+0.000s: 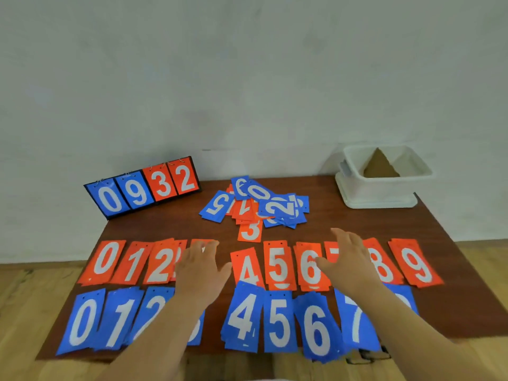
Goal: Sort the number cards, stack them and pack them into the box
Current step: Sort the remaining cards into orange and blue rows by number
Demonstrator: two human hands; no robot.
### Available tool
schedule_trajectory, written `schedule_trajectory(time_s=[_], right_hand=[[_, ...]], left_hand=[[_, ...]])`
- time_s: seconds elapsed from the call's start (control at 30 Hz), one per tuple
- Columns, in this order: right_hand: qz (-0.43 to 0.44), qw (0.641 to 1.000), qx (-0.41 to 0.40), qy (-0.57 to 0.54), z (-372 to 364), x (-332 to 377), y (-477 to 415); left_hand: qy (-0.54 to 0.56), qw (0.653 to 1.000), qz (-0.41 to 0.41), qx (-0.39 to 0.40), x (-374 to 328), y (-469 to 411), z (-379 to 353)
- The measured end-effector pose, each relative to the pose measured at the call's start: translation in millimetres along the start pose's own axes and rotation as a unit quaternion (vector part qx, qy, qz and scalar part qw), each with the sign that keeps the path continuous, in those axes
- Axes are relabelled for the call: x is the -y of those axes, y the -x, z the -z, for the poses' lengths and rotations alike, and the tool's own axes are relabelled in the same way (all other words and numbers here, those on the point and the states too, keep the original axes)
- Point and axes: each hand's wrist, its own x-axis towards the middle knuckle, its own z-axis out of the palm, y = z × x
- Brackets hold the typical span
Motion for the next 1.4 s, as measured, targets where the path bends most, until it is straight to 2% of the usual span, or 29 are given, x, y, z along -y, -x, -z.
schedule_trajectory(time_s=[0.2,0.33,0.5,0.8,0.97,1.17,1.4], right_hand=[[0.006,0.999,0.035,0.006,11.8,-7.3,-30.3],[0.009,0.998,0.052,0.018,5.4,6.3,-58.9],[-0.006,0.998,0.058,0.023,-7.1,30.9,-95.5],[-0.027,0.996,0.073,0.03,-49.2,65.9,-173.1],[-0.004,0.985,0.141,0.104,-89.1,76.9,-229.0],[0.033,0.974,0.159,0.159,-129.0,80.4,-291.2],[0.024,0.971,0.132,0.196,-148.8,64.4,-306.0]], left_hand=[[0.006,0.999,0.049,0.012,-12.7,-3.8,-1.0],[-0.001,0.999,0.051,0.016,-7.4,-27.9,3.9],[-0.003,0.999,0.041,0.016,2.5,-81.1,5.3],[-0.014,0.996,0.038,0.079,27.5,-191.1,-14.9],[-0.009,0.995,0.05,0.091,45.0,-258.0,-39.6],[0.002,0.988,0.088,0.127,49.7,-304.7,-78.7],[0.033,0.995,0.077,0.055,55.8,-297.0,-103.4]])
